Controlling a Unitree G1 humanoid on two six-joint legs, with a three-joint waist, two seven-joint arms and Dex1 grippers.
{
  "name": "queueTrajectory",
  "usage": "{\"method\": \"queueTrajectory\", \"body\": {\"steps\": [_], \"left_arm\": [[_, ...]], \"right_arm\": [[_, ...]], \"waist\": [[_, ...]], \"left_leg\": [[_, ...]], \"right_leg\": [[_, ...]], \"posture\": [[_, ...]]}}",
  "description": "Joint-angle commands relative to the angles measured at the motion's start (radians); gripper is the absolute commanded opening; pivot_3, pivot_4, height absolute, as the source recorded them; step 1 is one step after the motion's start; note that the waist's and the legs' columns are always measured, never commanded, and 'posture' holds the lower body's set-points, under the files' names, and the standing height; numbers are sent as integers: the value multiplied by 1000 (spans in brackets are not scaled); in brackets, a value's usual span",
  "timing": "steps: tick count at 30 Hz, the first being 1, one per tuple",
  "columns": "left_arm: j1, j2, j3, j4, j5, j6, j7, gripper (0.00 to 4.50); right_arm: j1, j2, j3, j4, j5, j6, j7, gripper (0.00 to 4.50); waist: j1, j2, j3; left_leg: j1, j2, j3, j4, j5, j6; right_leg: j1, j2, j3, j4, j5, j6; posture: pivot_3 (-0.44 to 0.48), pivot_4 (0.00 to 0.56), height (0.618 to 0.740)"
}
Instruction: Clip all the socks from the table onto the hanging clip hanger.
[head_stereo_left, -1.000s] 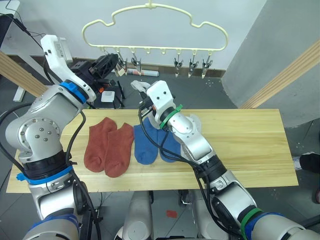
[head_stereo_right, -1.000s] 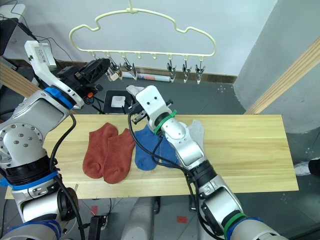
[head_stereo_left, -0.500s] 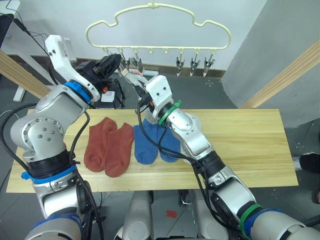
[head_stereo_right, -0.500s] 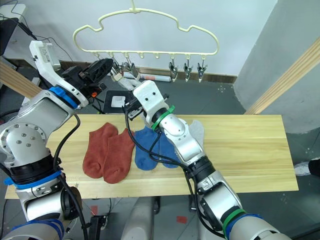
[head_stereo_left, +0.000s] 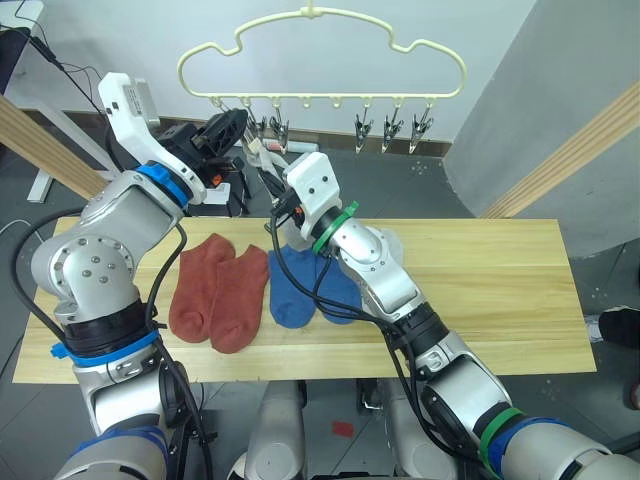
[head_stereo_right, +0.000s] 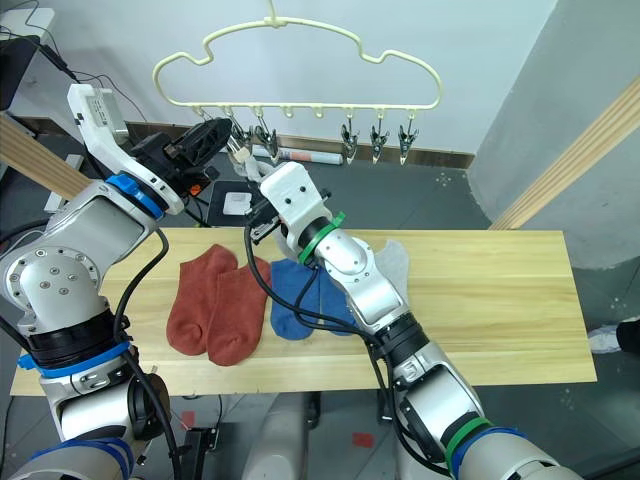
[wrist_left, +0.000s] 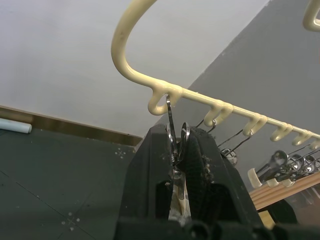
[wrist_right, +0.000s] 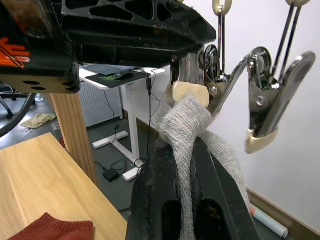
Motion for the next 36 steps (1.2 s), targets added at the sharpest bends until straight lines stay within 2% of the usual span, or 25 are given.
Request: {"method": "queueTrajectory", "body": {"steps": [1, 26, 31, 36], "left_arm": [[-23, 3, 11, -52, -36, -20, -1, 180], [6, -2, 17, -60, -71, -18, -6, 180], [14, 18, 16, -60, -71, -6, 4, 1811], [31, 38, 16, -77, -102, 8, -10, 3182]], "right_arm": [[-12, 110, 15, -17, 1, -8, -9, 0], [-19, 122, 11, -20, 29, -71, -18, 0], [-33, 128, 12, -1, 32, -74, -20, 0], [-43, 132, 13, 15, 36, -74, -22, 0]], "waist": [[0, 0, 0], [0, 0, 0], [0, 0, 0], [0, 0, 0]], "left_leg": [[0, 0, -1, 1, 0, 0], [-1, -1, -5, 6, 0, -1], [-1, -1, -5, 6, 0, -1], [-1, 0, -5, 6, 1, -1]], "right_leg": [[0, 0, 0, 0, 0, 0], [0, 0, -2, 7, 0, 0], [0, 0, -2, 7, 0, 0], [0, 0, -2, 8, 0, 0]], "posture": [[70, 441, 740], [69, 433, 740], [79, 433, 740], [86, 432, 740]]}}
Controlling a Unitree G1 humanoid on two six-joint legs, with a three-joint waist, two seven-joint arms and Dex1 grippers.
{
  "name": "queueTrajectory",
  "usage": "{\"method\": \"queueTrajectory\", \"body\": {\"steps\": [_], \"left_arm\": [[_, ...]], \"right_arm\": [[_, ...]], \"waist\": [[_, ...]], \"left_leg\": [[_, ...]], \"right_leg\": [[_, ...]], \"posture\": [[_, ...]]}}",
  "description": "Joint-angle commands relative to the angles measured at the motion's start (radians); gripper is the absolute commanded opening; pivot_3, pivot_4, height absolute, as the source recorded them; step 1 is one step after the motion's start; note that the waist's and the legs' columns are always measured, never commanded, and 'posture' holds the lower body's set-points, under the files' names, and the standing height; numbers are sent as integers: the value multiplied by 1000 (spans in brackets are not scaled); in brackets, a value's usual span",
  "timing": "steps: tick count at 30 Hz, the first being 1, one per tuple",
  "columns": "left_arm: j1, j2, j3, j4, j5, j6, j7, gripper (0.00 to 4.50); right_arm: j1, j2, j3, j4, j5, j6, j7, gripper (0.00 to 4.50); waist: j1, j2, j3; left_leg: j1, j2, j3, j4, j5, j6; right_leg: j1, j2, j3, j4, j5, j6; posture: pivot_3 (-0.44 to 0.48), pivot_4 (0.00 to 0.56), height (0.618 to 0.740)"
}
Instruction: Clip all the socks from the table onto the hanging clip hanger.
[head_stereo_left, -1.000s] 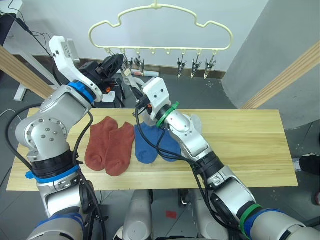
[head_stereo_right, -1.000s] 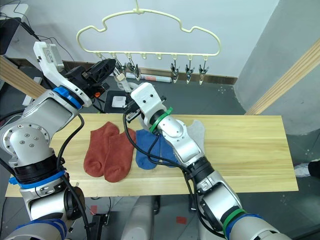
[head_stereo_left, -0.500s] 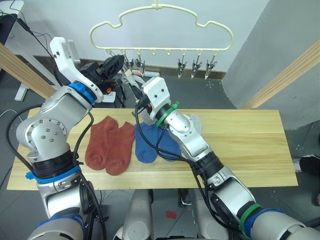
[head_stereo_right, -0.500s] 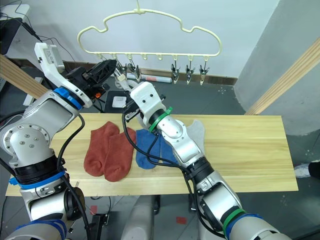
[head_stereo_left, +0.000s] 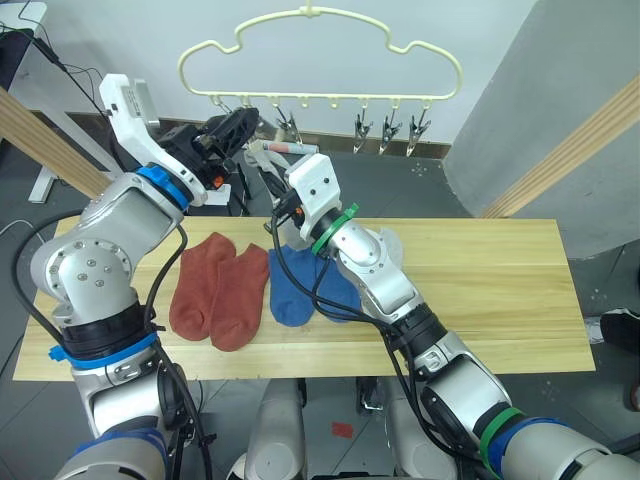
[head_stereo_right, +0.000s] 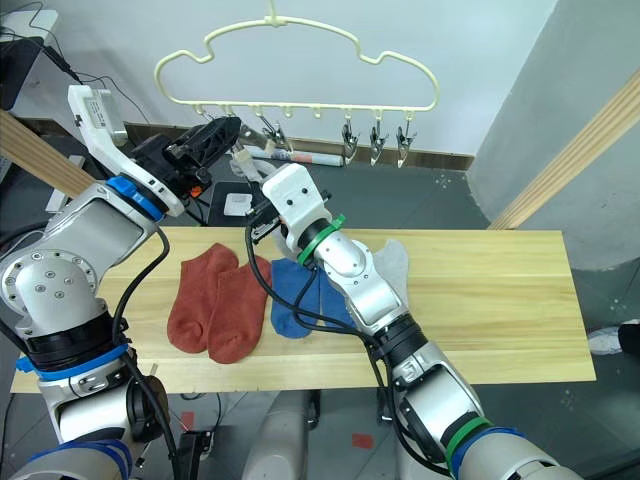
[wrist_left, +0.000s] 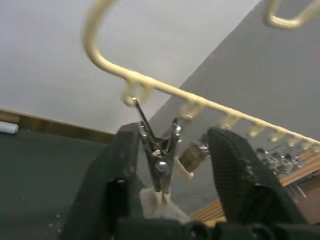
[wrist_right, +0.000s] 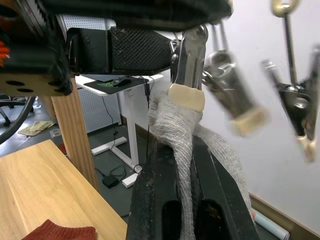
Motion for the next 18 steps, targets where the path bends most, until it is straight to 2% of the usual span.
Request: {"method": "queueTrajectory", "body": {"steps": [1, 4, 7, 13, 18], "left_arm": [[18, 31, 12, -64, -34, 4, -12, 3182], [44, 61, -1, -79, -7, -10, -29, 3182], [73, 94, -11, -83, 34, -39, -52, 3229], [113, 137, -56, -90, 149, -132, -116, 3229], [227, 221, -114, -101, 325, -302, -257, 3229]], "right_arm": [[-43, 133, 3, -9, 13, -22, 2, 0], [-44, 133, 2, -3, 26, 7, 12, 0], [-27, 121, 8, -16, 27, 43, 19, 731], [46, 55, 51, -110, 6, 113, 63, 2779], [232, -105, 82, -418, 7, 264, 161, 2779]], "waist": [[0, 0, 0], [-1, 0, 0], [0, 0, 0], [0, 0, 0], [1, 0, 0]], "left_leg": [[0, 0, 0, 0, 0, 0], [0, 0, 0, 0, 0, 0], [1, 0, 0, 0, 0, 0], [1, 0, 0, 0, 0, 0], [1, 0, -1, -3, 0, 0]], "right_leg": [[0, 0, 0, 0, 0, 0], [0, 0, 0, 1, 0, 0], [0, 0, 0, 1, 0, 0], [0, 0, 1, 2, 0, 0], [-1, 0, 1, -1, 0, 0]], "posture": [[90, 431, 740], [94, 431, 740], [95, 431, 740], [92, 429, 740], [87, 426, 740]]}}
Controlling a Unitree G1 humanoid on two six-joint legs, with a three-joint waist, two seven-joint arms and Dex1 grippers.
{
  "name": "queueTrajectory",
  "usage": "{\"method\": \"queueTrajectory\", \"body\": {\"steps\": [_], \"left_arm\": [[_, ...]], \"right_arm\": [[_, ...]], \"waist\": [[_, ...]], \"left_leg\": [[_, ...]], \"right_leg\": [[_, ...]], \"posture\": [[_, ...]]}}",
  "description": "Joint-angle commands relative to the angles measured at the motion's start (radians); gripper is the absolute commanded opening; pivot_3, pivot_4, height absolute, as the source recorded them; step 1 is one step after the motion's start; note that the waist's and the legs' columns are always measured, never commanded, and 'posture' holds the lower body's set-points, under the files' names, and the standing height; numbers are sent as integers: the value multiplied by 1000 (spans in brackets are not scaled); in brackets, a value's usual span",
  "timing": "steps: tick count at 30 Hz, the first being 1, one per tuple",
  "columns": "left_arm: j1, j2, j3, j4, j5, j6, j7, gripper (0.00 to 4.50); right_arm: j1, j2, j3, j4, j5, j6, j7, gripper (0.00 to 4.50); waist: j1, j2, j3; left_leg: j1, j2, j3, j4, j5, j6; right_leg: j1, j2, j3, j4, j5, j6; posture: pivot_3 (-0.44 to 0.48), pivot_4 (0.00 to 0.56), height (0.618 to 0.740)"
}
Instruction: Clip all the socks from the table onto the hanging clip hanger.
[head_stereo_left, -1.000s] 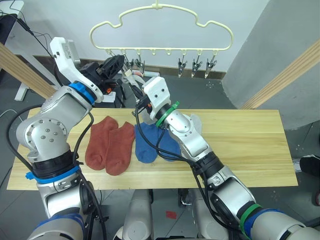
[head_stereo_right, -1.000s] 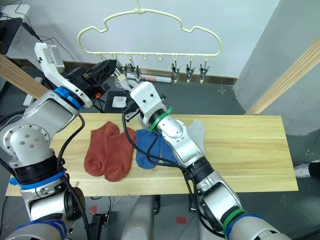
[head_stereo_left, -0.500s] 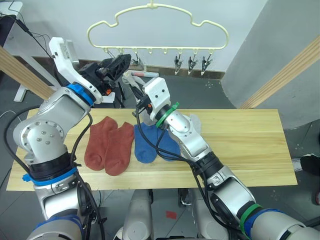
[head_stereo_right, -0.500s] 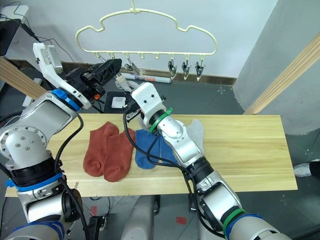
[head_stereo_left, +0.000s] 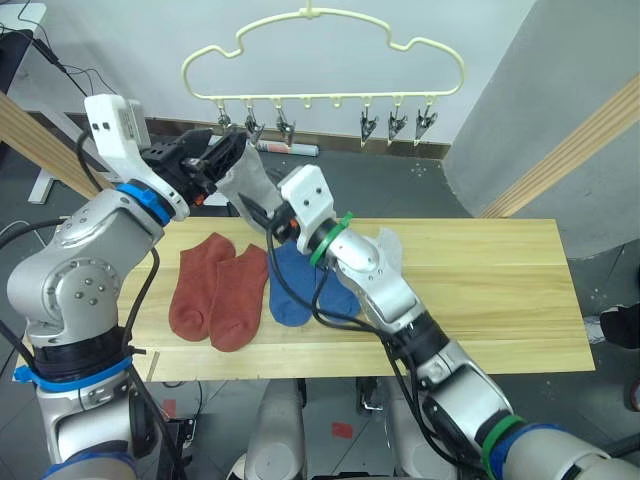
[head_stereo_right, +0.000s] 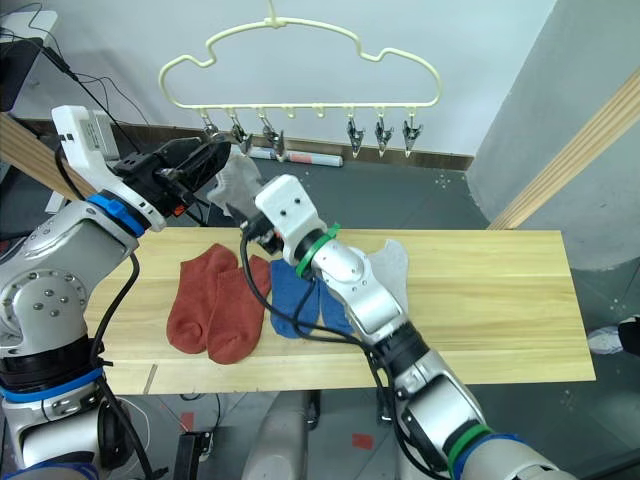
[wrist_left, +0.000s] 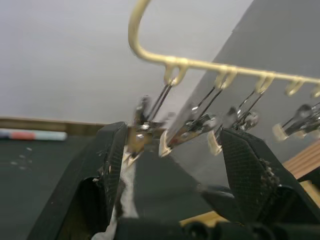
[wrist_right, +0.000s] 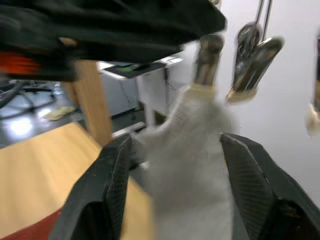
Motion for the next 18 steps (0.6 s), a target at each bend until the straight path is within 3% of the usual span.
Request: {"method": "queueTrajectory", "body": {"steps": [1, 8, 14, 18], "left_arm": [[80, 44, -13, -65, 94, -119, -102, 3229], [148, -9, -55, -86, 172, -236, -144, 3229], [147, -113, -113, -84, 268, -351, -106, 3229], [135, -179, -145, -58, 331, -424, -94, 3229]], "right_arm": [[113, -106, 10, -258, 8, 114, 87, 2779], [279, -350, -103, -647, 96, 341, 197, 2779], [338, -494, -297, -870, 233, 473, 243, 2779], [346, -542, -404, -932, 325, 540, 241, 2779]], "waist": [[1, 0, 0], [8, 0, 0], [6, 0, 0], [-2, 0, 0]], "left_leg": [[0, 0, 0, 0, 0, 0], [0, 0, -2, 1, 1, -1], [0, 0, -1, 2, 1, -1], [-1, -1, 1, 2, 1, -1]], "right_leg": [[0, 0, 1, 0, 0, 0], [0, 0, -1, 3, -3, 5], [0, 0, 0, 4, -3, 5], [0, 0, 0, 4, -3, 5]], "posture": [[85, 425, 740], [58, 410, 740], [13, 404, 740], [-24, 405, 740]]}}
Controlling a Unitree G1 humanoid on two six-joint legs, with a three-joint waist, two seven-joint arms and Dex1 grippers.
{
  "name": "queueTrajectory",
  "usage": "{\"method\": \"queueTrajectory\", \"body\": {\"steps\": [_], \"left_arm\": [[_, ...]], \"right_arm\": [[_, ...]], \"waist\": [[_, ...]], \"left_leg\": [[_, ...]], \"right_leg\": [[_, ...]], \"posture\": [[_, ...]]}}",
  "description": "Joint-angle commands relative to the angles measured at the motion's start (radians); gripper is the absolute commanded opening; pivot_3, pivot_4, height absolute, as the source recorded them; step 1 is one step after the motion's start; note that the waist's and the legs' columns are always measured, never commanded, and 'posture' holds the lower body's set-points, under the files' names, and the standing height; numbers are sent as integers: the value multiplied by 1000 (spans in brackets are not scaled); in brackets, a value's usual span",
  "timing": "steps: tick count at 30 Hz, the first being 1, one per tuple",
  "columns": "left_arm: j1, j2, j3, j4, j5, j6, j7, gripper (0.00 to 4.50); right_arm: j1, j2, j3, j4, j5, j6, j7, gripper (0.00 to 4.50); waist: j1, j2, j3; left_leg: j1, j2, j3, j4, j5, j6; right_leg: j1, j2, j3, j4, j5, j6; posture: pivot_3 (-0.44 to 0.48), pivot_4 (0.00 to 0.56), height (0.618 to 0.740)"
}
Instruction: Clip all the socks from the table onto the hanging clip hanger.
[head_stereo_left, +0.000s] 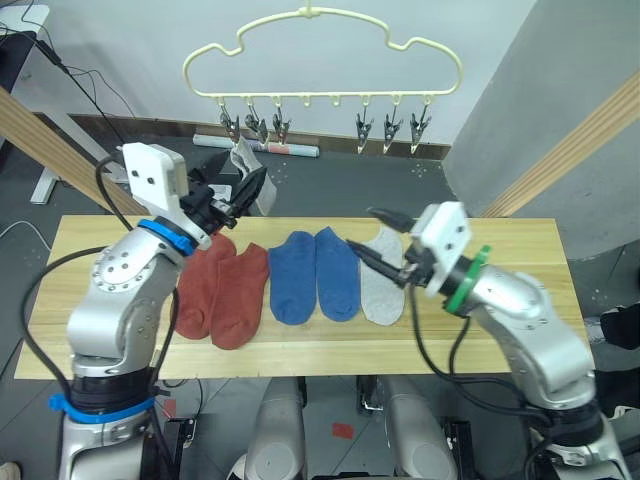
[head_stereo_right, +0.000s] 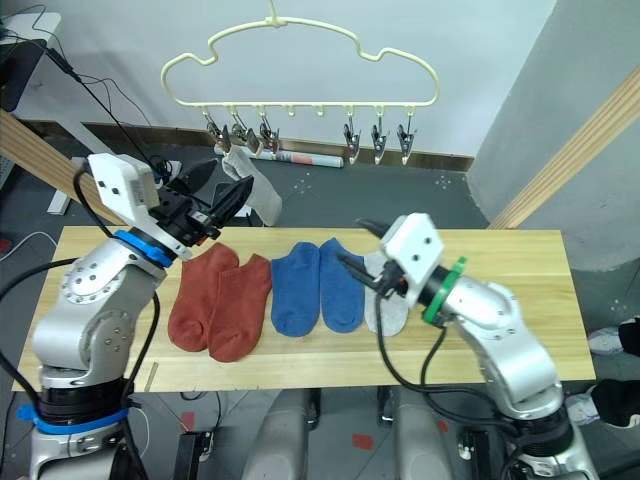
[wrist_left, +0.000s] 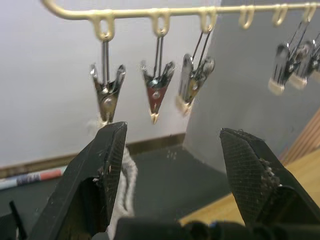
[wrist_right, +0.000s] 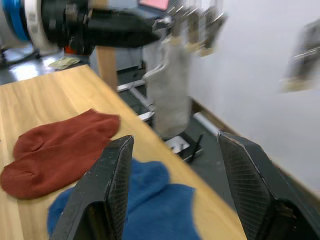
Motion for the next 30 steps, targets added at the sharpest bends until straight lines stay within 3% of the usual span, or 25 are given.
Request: {"method": "queueTrajectory", "body": {"steps": [1, 4, 9, 18, 30], "left_arm": [[-12, -41, -23, -3, 67, -104, 15, 3229], [-23, -95, -40, 32, 123, -179, 46, 3229], [-29, -138, -45, 74, 183, -244, 68, 2060], [-68, -184, -10, 120, 231, -264, 162, 2060], [-139, -204, -15, 205, 223, -270, 147, 2060]], "right_arm": [[17, -30, -101, -97, 99, 58, 5, 2779], [40, -71, -154, -130, 135, 98, -2, 2779], [76, -130, -193, -168, 180, 143, -8, 2808], [83, -157, -208, -184, 221, 162, -34, 2808], [76, -172, -203, -175, 238, 151, -57, 2808]], "waist": [[-3, 0, 0], [-4, 0, 0], [-8, 0, 0], [-15, 0, 0], [-27, 0, 0]], "left_leg": [[0, 0, 0, 0, 0, 0], [0, 0, 0, 0, 0, 0], [0, -1, 1, 0, 0, 1], [0, -1, 1, 1, 0, 1], [0, -2, 1, 1, 0, 1]], "right_leg": [[0, 0, 0, 0, 0, 0], [0, 0, 0, 0, 0, 0], [0, 0, 0, 0, 0, 0], [0, 0, 0, 0, 0, 0], [1, 0, 0, 1, 0, 0]], "posture": [[-32, 406, 740], [-51, 410, 740], [-71, 413, 740], [-84, 411, 740], [-84, 411, 740]]}}
